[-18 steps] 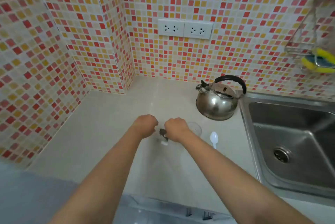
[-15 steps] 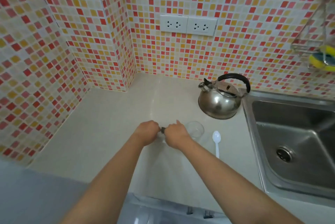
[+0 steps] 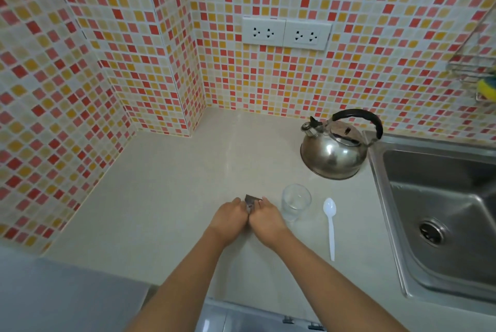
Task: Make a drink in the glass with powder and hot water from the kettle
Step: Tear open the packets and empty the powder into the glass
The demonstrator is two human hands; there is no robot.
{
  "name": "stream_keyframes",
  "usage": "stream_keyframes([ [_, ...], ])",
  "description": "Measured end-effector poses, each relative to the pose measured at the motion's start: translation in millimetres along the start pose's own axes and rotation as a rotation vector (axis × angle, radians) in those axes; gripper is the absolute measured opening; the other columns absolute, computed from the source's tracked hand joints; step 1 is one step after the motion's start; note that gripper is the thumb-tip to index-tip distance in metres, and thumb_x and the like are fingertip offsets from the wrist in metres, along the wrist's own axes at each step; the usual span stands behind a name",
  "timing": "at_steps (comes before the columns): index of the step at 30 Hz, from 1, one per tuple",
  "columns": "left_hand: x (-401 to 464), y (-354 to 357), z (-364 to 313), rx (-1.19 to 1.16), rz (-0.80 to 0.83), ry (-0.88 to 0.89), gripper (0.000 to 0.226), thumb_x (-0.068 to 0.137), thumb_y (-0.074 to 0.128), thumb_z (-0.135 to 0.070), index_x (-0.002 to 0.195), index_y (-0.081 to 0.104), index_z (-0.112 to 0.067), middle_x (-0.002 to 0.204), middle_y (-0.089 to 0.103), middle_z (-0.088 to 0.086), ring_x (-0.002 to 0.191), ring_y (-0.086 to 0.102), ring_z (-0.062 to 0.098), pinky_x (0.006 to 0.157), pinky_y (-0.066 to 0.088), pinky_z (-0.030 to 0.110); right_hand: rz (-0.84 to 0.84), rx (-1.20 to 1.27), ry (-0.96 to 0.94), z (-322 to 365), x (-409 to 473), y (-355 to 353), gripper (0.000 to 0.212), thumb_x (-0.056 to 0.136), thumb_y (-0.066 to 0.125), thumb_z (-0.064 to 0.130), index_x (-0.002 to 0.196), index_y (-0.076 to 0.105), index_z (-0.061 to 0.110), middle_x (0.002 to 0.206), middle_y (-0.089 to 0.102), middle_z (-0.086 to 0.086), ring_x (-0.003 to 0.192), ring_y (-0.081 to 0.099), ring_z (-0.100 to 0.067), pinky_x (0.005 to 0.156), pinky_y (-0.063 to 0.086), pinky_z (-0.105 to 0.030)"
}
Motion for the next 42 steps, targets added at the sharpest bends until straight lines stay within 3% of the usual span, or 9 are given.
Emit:
stream_keyframes([
  [4, -2, 0, -1, 0.032, 0.002, 0.049, 0.024, 0.088, 0.041, -0.003, 0.103, 0.060, -0.002, 0.110, 0.061, 0.016, 0.104, 0.055, 0.032, 0.074, 0.038, 0.039, -0.003, 0.103, 0.036, 0, -6, 0, 0.030, 0.088, 0.040, -0.004, 0.112, 0.059, -0.002, 0.114, 0.061, -0.023, 0.109, 0.055, -0.037, 0.088, 0.044, -0.043],
  [9, -1, -8, 9, -0.061, -0.033, -0.001, 0.026, 0.090, 0.041, -0.015, 0.098, 0.066, -0.010, 0.100, 0.066, 0.012, 0.096, 0.060, 0.027, 0.068, 0.035, 0.033, -0.075, 0.306, 0.119, -6, -7, -13, 0.028, 0.087, 0.041, -0.004, 0.108, 0.059, -0.001, 0.111, 0.062, -0.022, 0.104, 0.058, -0.037, 0.078, 0.049, -0.043],
  [18, 12, -82, 17, -0.048, -0.094, -0.098, 0.026, 0.088, 0.045, -0.012, 0.094, 0.070, -0.015, 0.098, 0.071, 0.011, 0.093, 0.066, 0.031, 0.069, 0.045, 0.030, -0.158, 0.540, 0.313, -38, 2, -79, 0.016, 0.080, 0.060, 0.011, 0.091, 0.068, 0.001, 0.099, 0.066, -0.019, 0.091, 0.063, -0.037, 0.073, 0.047, -0.036],
  [23, 21, -138, 12, -0.048, -0.080, -0.185, 0.025, 0.089, 0.049, -0.007, 0.101, 0.070, -0.009, 0.104, 0.068, 0.013, 0.094, 0.066, 0.031, 0.074, 0.050, 0.034, -0.231, 0.657, 0.402, -59, -1, -121, 0.025, 0.081, 0.053, 0.006, 0.096, 0.072, 0.006, 0.099, 0.070, -0.015, 0.091, 0.064, -0.036, 0.071, 0.047, -0.032],
  [28, 24, -171, 1, -0.423, -0.021, -0.261, 0.020, 0.086, 0.061, -0.012, 0.098, 0.073, -0.001, 0.096, 0.074, 0.013, 0.089, 0.071, 0.025, 0.085, 0.056, 0.034, -0.429, 0.811, 0.551, -85, -25, -139, 0.032, 0.085, 0.061, 0.020, 0.116, 0.064, 0.012, 0.110, 0.068, -0.008, 0.098, 0.064, -0.027, 0.078, 0.051, -0.033],
  [31, 22, -178, -14, -0.670, -0.031, -0.248, 0.021, 0.085, 0.064, -0.014, 0.090, 0.074, 0.004, 0.086, 0.074, 0.013, 0.077, 0.067, 0.020, 0.077, 0.055, 0.031, -0.527, 0.938, 0.713, -99, -45, -137, 0.024, 0.084, 0.065, 0.020, 0.105, 0.066, 0.008, 0.097, 0.070, -0.009, 0.087, 0.066, -0.026, 0.072, 0.055, -0.035],
  [34, 22, -178, -31, -0.886, -0.023, -0.210, 0.013, 0.083, 0.066, -0.011, 0.074, 0.069, -0.003, 0.076, 0.068, 0.011, 0.067, 0.061, 0.017, 0.060, 0.047, 0.022, -0.497, 1.260, 0.752, -108, -57, -132, 0.018, 0.088, 0.058, 0.011, 0.083, 0.072, 0.000, 0.081, 0.072, -0.015, 0.072, 0.070, -0.029, 0.066, 0.058, -0.040],
  [36, 26, -175, -42, -0.980, -0.002, -0.174, 0.014, 0.082, 0.065, -0.008, 0.069, 0.066, -0.008, 0.071, 0.067, 0.009, 0.062, 0.060, 0.015, 0.056, 0.046, 0.019, -0.438, 1.463, 0.770, -111, -64, -133, 0.025, 0.090, 0.059, 0.019, 0.085, 0.070, -0.004, 0.077, 0.070, -0.017, 0.058, 0.068, -0.024, 0.055, 0.056, -0.032],
  [42, 37, -169, -72, -1.094, 0.069, -0.037, 0.018, 0.084, 0.067, -0.006, 0.068, 0.064, -0.011, 0.066, 0.066, 0.003, 0.058, 0.061, 0.008, 0.054, 0.050, 0.013, -0.273, 1.678, 0.837, -127, -91, -135, 0.016, 0.090, 0.060, 0.010, 0.079, 0.059, -0.002, 0.065, 0.062, -0.012, 0.033, 0.061, -0.011, 0.039, 0.051, -0.018],
])
Point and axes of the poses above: each hand's wrist, its own x-axis towards the middle knuckle, its own y-axis out of the palm, z = x × y, the point moved 4 cm from there along x, towards the middle knuckle
